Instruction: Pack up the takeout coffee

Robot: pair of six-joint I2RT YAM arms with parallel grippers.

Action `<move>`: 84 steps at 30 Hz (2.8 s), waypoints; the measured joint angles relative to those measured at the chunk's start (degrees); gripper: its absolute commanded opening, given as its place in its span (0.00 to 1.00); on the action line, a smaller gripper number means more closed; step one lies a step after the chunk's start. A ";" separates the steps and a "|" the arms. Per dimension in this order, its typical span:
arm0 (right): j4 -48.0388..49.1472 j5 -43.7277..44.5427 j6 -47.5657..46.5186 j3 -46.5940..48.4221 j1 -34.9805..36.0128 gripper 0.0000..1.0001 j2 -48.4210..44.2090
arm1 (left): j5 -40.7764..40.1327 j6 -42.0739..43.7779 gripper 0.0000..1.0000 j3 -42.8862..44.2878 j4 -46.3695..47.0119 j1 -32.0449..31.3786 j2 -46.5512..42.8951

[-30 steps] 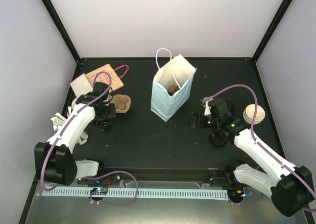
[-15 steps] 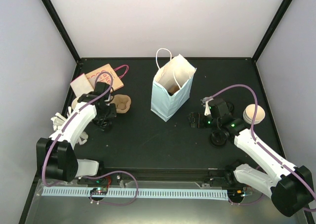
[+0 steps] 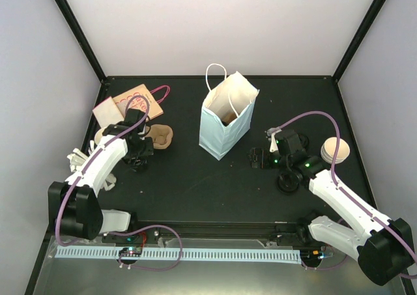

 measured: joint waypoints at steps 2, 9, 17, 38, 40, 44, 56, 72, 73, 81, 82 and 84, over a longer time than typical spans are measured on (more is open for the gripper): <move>0.00 0.02 0.02 0.00 0.00 1.00 0.00 | -0.20 0.04 0.02 0.02 -0.26 0.00 -0.04; 0.00 0.00 0.02 0.00 0.00 1.00 0.00 | -1.22 0.07 0.02 0.61 -2.51 0.00 -0.92; 0.35 -1.16 -0.09 -0.04 0.00 1.00 0.33 | -2.38 0.07 0.02 3.91 -5.18 -0.42 -3.45; 26.36 -7.28 -9.35 -0.39 22.91 1.00 8.55 | 33.62 6.80 0.02 8.50 -7.19 -4.37 -7.98; 28.74 -6.43 -10.29 -0.39 23.98 1.00 10.51 | 36.20 7.15 0.02 8.50 -7.19 -5.46 -7.96; 33.59 -4.33 -13.05 -0.31 26.58 1.00 14.34 | 40.85 7.56 0.02 8.50 -6.95 -8.39 -7.96; 37.79 0.35 -22.60 3.45 32.54 0.88 22.12 | 46.71 7.65 0.02 8.74 -6.05 -12.61 -7.96; 38.49 1.62 -25.49 4.13 32.65 0.76 23.65 | 47.54 7.76 0.01 10.43 -6.08 -13.60 -7.89; 38.56 1.77 -25.51 3.96 32.63 0.76 23.41 | 47.41 7.76 0.01 10.75 -6.16 -13.60 -7.89; 38.36 3.76 -25.44 0.44 32.63 0.76 21.11 | 44.76 7.74 0.02 13.81 -7.34 -13.11 -7.82; 38.34 4.02 -25.42 0.02 32.63 0.76 20.90 | 43.95 7.74 0.02 14.45 -7.80 -12.96 -7.82; 38.34 4.59 -25.27 -0.90 32.63 0.76 20.33 | 42.12 7.74 0.02 15.47 -8.39 -12.33 -7.87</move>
